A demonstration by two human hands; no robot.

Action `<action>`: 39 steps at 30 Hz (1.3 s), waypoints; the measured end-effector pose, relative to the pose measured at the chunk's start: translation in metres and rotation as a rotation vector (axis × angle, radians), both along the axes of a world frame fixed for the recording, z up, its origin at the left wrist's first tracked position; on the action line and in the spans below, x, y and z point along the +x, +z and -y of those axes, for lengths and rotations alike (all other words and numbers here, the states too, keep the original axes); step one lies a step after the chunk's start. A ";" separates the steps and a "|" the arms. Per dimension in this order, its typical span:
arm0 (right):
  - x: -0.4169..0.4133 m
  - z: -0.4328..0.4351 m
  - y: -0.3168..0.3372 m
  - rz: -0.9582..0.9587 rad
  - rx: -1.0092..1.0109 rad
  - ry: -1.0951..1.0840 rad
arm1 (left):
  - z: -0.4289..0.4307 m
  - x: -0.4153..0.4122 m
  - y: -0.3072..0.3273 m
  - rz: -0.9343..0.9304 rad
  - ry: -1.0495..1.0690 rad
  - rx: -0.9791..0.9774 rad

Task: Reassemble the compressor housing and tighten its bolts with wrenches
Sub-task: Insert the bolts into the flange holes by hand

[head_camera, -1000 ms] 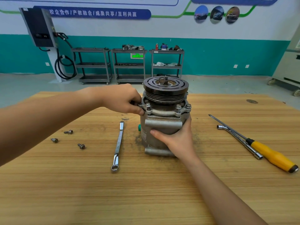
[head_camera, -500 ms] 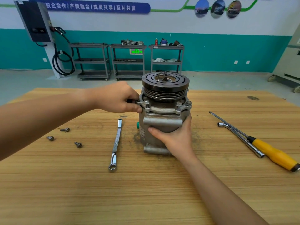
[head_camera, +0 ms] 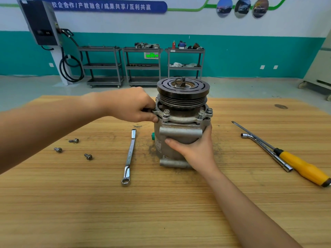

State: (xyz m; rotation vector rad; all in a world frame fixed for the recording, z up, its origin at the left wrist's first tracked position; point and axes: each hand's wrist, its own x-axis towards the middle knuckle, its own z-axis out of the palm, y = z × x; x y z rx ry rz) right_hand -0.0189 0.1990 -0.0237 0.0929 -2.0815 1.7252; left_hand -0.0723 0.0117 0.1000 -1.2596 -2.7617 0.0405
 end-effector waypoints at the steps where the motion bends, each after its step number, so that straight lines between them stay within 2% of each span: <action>1: 0.000 -0.001 0.000 0.008 0.006 0.004 | 0.000 0.000 0.000 0.014 0.007 0.000; 4: 0.002 -0.002 0.002 0.018 0.015 0.012 | 0.002 0.003 -0.003 0.051 0.023 0.051; 7: 0.003 -0.002 0.003 0.016 0.017 0.020 | 0.004 0.010 -0.013 0.094 0.084 0.219; 12: 0.010 -0.005 0.004 0.032 0.004 0.040 | -0.006 0.020 -0.050 -0.102 0.139 0.580; 17: 0.031 0.009 0.009 -0.317 -0.022 -0.256 | -0.026 0.021 -0.083 -0.188 0.261 0.965; 19: 0.031 0.011 0.012 -0.347 0.046 -0.359 | -0.031 0.020 -0.089 -0.192 0.266 1.039; 21: 0.031 0.004 0.017 -0.330 0.220 -0.398 | -0.030 0.017 -0.090 -0.217 0.254 1.042; 27: 0.030 -0.018 0.055 -0.181 0.955 -0.383 | -0.022 0.008 -0.091 -0.349 0.170 0.950; 29: 0.033 -0.019 0.063 -0.137 1.099 -0.385 | -0.022 0.006 -0.092 -0.374 0.128 0.965; 32: 0.035 -0.020 0.068 -0.101 1.216 -0.386 | -0.024 0.003 -0.094 -0.416 0.065 1.007; 36: 0.034 -0.025 0.068 -0.091 1.171 -0.295 | -0.022 -0.003 -0.096 -0.397 0.030 1.038; 39: 0.030 -0.026 0.066 -0.120 1.164 -0.311 | -0.024 -0.005 -0.097 -0.387 0.015 1.064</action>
